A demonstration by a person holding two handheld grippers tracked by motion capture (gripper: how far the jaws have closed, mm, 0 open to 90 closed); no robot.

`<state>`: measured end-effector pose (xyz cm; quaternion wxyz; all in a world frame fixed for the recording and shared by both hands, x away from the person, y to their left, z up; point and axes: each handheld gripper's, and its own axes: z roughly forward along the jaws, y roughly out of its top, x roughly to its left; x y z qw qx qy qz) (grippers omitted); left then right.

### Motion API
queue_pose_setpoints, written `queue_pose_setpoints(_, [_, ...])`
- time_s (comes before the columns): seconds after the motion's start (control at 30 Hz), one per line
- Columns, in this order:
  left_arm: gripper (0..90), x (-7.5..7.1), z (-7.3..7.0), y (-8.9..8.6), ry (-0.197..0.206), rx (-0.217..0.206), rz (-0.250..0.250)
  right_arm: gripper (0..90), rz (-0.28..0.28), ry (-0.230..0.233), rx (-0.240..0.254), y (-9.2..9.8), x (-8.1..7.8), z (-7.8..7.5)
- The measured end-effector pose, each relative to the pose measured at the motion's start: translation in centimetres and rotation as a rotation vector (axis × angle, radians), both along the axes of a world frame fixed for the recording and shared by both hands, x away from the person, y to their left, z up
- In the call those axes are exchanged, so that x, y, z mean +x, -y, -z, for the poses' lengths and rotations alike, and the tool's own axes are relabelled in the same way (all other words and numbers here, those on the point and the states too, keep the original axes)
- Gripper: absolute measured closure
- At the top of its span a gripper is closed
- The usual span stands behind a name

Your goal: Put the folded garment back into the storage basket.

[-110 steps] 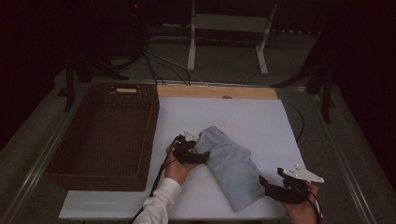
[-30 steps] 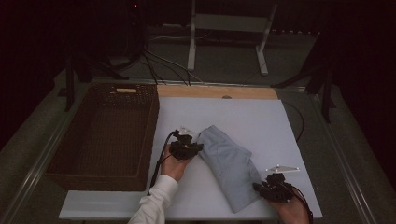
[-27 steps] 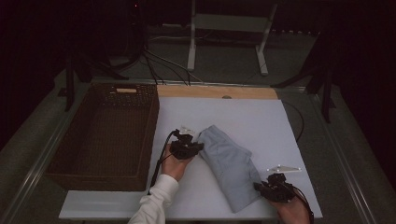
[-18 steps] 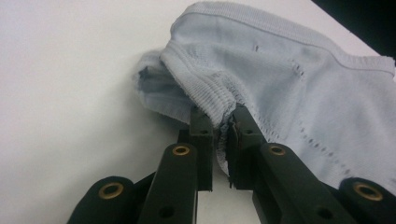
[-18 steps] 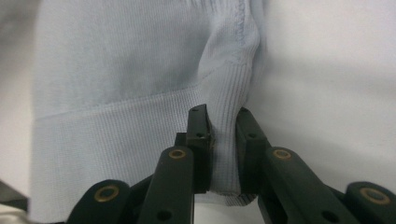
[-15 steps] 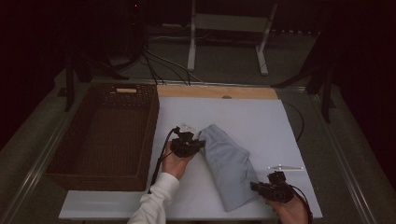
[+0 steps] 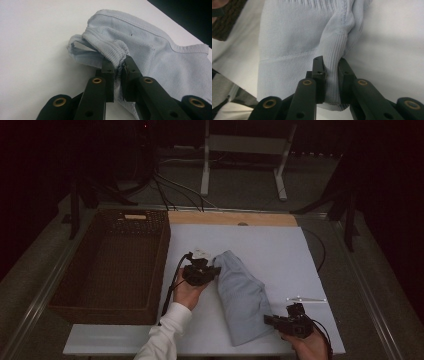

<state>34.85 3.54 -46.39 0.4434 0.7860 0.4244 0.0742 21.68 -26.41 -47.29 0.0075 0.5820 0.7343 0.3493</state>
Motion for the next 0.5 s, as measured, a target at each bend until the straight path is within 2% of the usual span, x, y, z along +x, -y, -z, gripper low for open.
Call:
queue_pose_setpoints(0.2, [83.0, -0.1, -0.7, 0.0, 0.016, 0.014, 0.008, 80.5, -0.014, -0.012, 0.051, -0.3, 0.0, -0.5])
queue_pose_setpoints(0.5, [83.1, -0.1, -2.1, -0.2, 0.035, 0.006, 0.018, 80.5, -0.026, -0.004, 0.084, -1.0, 0.4, -1.4])
